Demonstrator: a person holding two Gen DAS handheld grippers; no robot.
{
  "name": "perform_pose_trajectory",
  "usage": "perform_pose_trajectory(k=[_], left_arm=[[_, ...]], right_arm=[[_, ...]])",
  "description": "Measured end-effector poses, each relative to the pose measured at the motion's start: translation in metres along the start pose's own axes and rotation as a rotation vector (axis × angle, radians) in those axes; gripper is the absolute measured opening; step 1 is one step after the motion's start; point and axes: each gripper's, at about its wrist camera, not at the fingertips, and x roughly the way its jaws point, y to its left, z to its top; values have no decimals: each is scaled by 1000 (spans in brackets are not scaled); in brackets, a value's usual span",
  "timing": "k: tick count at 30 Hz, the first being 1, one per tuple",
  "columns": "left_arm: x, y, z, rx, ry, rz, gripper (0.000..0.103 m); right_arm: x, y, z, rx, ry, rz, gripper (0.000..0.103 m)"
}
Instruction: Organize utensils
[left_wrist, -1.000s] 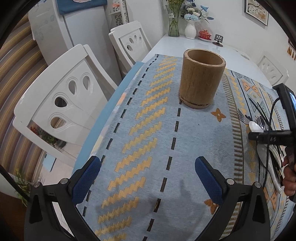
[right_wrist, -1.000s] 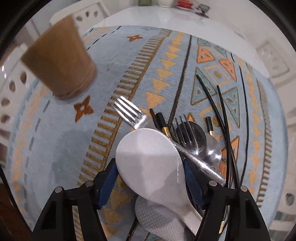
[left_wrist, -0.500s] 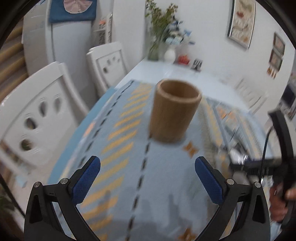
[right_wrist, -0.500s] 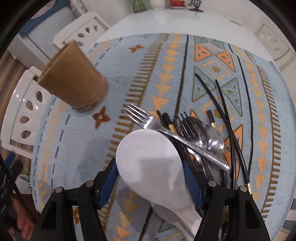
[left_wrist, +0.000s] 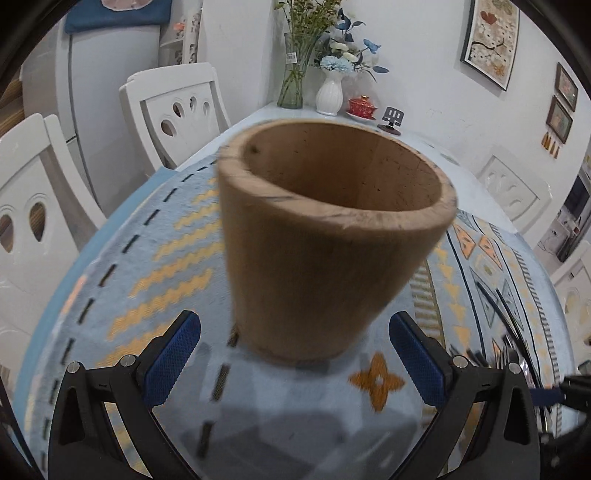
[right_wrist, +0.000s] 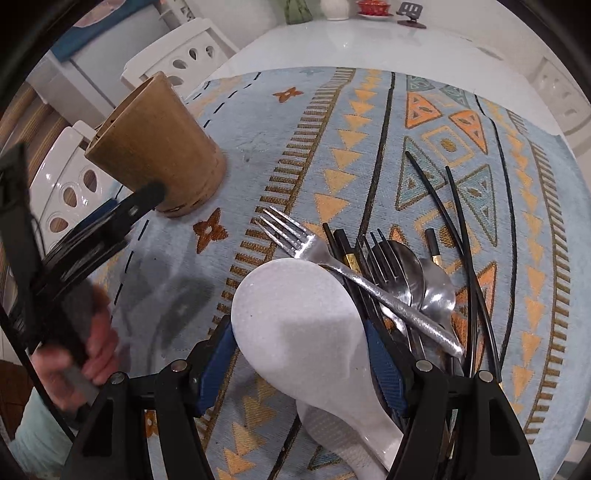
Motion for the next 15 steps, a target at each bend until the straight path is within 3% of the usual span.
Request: perform_pose_trajectory(k=[8,9,11,15], left_arm=[[26,-10,14,-9,1,76,103],[27,-12,15,5,-4,85,97],[24,-16,14,35,-17,91,97],[16,-9,12,28,-30,45,96]], right_arm=[[2,-15,3,7,19,31,68],[2,-16,3,8,21,34,68],[2,-18,3,6,19,30,68],[1,-20,2,11,17,25,68]])
